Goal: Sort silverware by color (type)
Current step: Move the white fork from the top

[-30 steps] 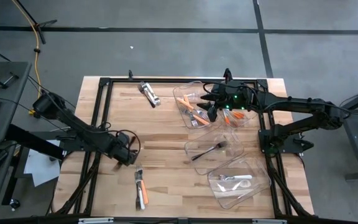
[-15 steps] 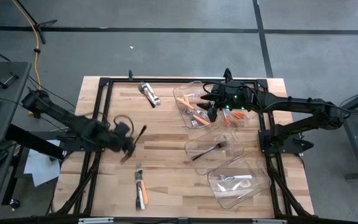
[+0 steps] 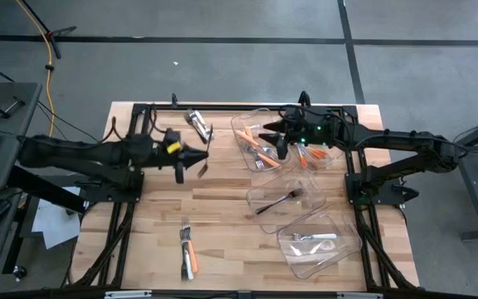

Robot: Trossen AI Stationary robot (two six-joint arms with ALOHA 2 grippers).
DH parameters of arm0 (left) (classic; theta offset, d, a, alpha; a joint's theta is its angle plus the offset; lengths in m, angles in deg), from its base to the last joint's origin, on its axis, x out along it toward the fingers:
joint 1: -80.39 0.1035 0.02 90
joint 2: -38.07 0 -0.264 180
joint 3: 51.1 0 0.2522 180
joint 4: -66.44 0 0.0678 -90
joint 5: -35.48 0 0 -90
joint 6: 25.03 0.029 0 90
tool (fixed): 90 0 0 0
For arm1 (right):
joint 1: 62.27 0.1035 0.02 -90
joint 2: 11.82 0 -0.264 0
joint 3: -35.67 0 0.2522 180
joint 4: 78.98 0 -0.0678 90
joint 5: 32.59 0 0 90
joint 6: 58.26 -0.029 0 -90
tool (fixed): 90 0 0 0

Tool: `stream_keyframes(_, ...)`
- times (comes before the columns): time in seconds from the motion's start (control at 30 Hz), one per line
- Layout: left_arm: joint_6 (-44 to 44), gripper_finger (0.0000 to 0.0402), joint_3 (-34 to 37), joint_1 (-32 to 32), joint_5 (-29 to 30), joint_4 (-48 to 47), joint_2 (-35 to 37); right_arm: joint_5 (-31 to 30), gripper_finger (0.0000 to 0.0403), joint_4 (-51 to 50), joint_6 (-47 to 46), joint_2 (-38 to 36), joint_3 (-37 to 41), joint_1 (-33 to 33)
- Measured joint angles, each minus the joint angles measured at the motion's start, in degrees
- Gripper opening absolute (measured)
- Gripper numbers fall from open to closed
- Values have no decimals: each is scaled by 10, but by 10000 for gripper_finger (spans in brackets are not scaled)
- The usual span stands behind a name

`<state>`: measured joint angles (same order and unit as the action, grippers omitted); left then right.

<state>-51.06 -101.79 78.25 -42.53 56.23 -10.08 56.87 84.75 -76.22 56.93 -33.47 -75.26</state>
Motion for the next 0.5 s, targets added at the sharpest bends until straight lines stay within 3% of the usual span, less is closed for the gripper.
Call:
stream_keyframes(0.17,56,1,0,68,-165,164,-62,6,189,64,3,0,0,23)
stream_keyframes(0.23,50,1,0,87,-203,207,-85,6,189,82,4,0,0,31)
stream_keyframes(0.5,40,1,0,104,-220,254,-124,7,189,88,27,0,0,46)
